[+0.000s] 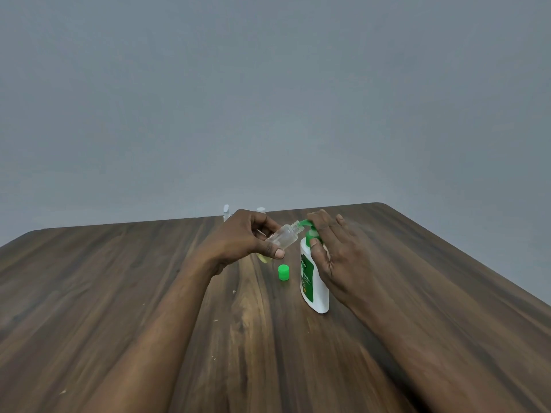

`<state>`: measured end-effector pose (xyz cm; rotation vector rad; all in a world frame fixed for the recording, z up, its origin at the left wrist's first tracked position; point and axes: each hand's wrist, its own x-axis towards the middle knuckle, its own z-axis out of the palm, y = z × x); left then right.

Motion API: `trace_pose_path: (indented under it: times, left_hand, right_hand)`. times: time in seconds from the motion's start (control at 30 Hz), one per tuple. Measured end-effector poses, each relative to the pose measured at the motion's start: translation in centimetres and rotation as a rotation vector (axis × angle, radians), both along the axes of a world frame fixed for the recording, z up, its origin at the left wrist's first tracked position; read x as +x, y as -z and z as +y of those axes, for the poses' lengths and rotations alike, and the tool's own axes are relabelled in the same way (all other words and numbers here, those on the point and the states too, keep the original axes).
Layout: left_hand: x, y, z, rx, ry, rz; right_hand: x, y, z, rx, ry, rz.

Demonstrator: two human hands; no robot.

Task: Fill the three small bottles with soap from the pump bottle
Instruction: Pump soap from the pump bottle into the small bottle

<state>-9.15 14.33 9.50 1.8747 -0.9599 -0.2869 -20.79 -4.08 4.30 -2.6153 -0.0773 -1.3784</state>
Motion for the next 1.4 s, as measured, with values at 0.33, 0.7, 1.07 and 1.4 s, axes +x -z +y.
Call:
trace_pose_path:
  times: [0.33, 0.7, 1.07, 1.4]
  left_hand:
    - [0.04, 0.08, 0.01, 0.008, -0.004, -0.015]
    - [0.21, 0.14, -0.04, 0.001, 0.007, -0.016]
    - [0.06, 0.08, 0.03, 0.005, 0.003, -0.019]
    - [-0.05, 0.15, -0.12, -0.003, 0.010, -0.006]
  right_hand:
    - [0.03, 0.18, -0.08, -0.020, 0.003, -0.025]
    - [0.26, 0.14, 0.01, 0.023, 0.008, -0.034]
    - [0.01, 0.19, 0.00, -0.020, 0.028, -0.018]
    - [-0.51, -0.23, 0.48, 0.022, 0.010, 0.002]
